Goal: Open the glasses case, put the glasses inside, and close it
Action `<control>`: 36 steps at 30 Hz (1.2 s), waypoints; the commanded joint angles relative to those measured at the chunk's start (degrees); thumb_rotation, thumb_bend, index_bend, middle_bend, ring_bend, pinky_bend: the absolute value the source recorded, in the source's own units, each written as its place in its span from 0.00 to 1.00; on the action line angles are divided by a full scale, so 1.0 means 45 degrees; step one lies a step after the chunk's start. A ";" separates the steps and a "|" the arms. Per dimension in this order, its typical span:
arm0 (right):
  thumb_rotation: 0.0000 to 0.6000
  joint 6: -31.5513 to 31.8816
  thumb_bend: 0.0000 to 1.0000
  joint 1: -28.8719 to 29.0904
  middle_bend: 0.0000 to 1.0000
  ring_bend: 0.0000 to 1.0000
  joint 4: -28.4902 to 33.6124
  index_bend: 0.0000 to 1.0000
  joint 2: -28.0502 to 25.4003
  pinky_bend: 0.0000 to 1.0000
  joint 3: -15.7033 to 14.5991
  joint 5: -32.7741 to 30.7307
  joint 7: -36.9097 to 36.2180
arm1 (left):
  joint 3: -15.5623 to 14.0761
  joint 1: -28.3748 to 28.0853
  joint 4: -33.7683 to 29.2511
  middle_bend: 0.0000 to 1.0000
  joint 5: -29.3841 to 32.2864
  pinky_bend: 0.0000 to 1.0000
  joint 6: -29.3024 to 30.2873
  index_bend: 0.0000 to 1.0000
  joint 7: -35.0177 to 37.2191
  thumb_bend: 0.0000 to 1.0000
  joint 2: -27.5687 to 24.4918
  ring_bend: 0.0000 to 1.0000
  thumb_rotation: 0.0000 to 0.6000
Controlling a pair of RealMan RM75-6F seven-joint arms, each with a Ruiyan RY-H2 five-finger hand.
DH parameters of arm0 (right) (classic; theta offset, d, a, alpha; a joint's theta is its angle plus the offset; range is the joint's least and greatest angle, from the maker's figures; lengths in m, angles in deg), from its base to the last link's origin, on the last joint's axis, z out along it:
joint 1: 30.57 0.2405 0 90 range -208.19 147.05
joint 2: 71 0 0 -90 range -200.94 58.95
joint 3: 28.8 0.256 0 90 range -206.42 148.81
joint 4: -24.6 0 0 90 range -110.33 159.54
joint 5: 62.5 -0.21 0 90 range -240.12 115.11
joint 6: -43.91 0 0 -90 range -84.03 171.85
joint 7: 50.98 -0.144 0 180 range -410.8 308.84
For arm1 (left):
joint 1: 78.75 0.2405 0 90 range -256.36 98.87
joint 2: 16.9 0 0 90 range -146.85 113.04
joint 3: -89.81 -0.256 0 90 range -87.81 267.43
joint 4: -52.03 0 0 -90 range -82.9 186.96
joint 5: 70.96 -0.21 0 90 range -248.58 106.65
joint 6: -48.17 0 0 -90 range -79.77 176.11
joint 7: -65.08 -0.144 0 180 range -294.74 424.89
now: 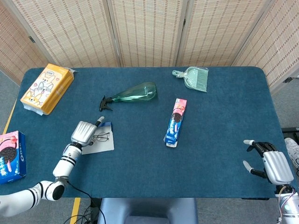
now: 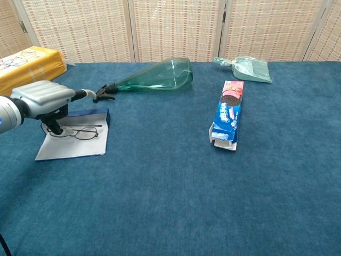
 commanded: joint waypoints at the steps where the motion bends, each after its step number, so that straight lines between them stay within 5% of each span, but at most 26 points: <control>1: 1.00 0.0003 0.29 0.0005 0.43 0.33 0.0003 0.25 0.0001 0.24 0.0002 0.0011 -0.0006 | 0.0011 0.0118 -0.0397 0.98 0.0125 1.00 0.0089 0.04 -0.0021 0.33 -0.0209 0.96 1.00; 15: 1.00 -0.0106 0.29 0.0101 0.43 0.33 -0.0014 0.25 0.0061 0.24 0.0008 0.0046 0.0018 | -0.0904 0.1050 -0.3858 0.98 0.0321 1.00 0.0571 0.07 -0.0510 0.33 -0.2057 0.96 1.00; 36: 1.00 0.0051 0.29 -0.0005 0.43 0.33 -0.0042 0.25 0.0048 0.24 -0.0037 0.0060 -0.0026 | -0.1336 0.0772 -0.3863 0.98 0.1292 1.00 -0.0154 0.10 -0.1283 0.33 -0.1771 0.96 1.00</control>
